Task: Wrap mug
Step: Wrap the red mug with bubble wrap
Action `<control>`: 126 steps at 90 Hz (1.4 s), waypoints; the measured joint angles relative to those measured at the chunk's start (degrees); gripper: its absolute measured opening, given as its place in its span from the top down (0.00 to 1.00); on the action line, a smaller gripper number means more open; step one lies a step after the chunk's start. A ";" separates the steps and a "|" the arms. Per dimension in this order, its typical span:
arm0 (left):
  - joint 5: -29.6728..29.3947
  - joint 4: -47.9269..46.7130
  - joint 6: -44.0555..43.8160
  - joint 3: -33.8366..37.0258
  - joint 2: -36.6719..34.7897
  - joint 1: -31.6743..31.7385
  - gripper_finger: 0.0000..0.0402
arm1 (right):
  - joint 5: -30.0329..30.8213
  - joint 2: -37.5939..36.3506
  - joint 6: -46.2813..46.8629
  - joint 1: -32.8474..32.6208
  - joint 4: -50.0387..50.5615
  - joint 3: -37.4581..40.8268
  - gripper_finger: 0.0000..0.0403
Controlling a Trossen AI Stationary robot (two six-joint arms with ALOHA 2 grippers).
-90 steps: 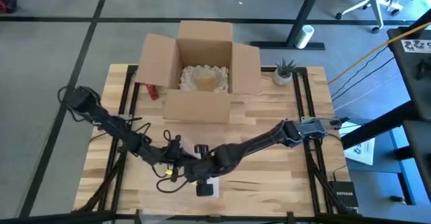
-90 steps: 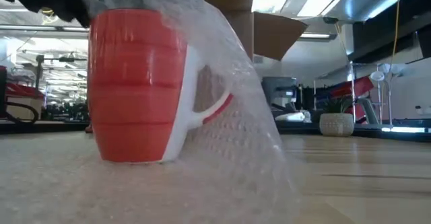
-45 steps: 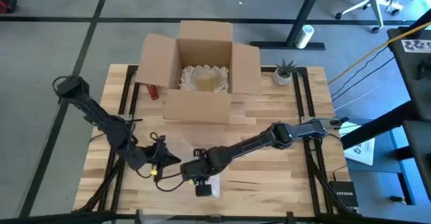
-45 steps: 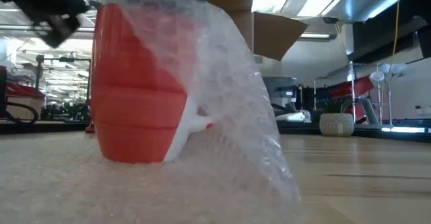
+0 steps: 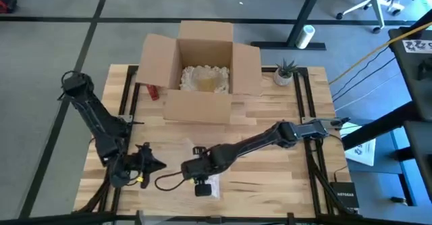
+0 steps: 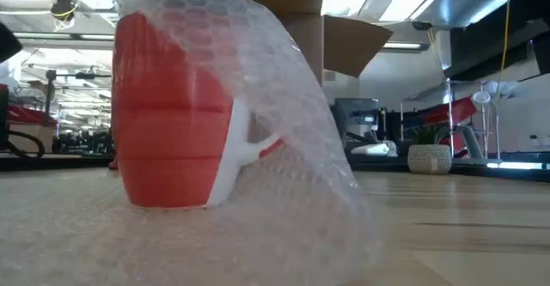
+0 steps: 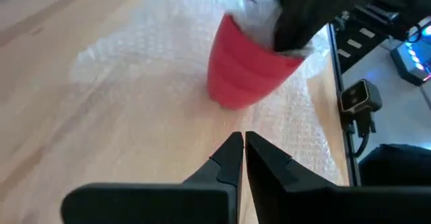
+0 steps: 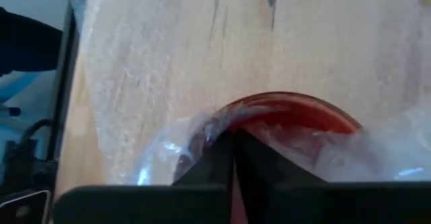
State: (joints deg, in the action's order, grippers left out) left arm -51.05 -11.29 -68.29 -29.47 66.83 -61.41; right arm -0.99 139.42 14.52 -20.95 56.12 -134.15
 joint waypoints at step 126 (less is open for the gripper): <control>-15.43 -2.42 -7.85 0.00 0.20 -14.34 1.00 | 47.99 -10.82 71.05 -35.38 32.46 18.96 1.00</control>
State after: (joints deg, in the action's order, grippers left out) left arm -66.48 -13.71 -76.15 -29.47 67.02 -75.75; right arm 46.99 128.60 85.57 -56.33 88.58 -115.19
